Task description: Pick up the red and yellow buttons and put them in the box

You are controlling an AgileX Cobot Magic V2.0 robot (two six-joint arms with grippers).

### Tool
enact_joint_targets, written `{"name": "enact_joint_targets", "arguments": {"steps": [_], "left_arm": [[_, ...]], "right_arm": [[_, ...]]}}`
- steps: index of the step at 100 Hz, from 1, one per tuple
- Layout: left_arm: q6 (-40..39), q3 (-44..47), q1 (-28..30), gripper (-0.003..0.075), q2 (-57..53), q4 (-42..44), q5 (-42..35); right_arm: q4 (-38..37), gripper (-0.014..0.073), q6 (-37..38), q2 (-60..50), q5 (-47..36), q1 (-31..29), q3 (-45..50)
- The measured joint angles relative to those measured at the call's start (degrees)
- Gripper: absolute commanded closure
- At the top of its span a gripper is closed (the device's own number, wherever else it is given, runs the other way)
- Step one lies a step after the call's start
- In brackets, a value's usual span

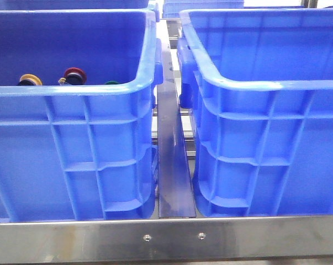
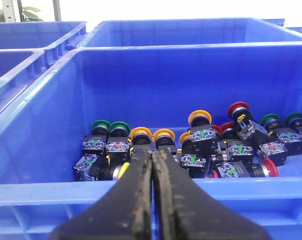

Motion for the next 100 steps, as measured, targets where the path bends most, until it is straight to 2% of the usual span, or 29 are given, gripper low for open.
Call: {"name": "enact_joint_targets", "arguments": {"steps": [44,54,72,100], "left_arm": [[0.00,0.00,0.00,0.0739,0.00,0.00,-1.77],[0.00,-1.33,0.00,0.0739,0.00,0.00,0.73],[0.00,-12.09,0.00,0.0739,2.31,0.00,8.08],[0.00,-31.14,0.00,0.0739,17.89,-0.20,22.41]], "right_arm": [[0.00,0.0661,0.00,0.00,0.00,0.00,0.00],[0.00,0.0661,0.00,0.00,0.00,0.00,0.00],[0.00,0.0661,0.00,0.00,0.00,0.00,0.00],[0.00,0.0661,0.00,0.00,0.00,0.00,0.00]]}}
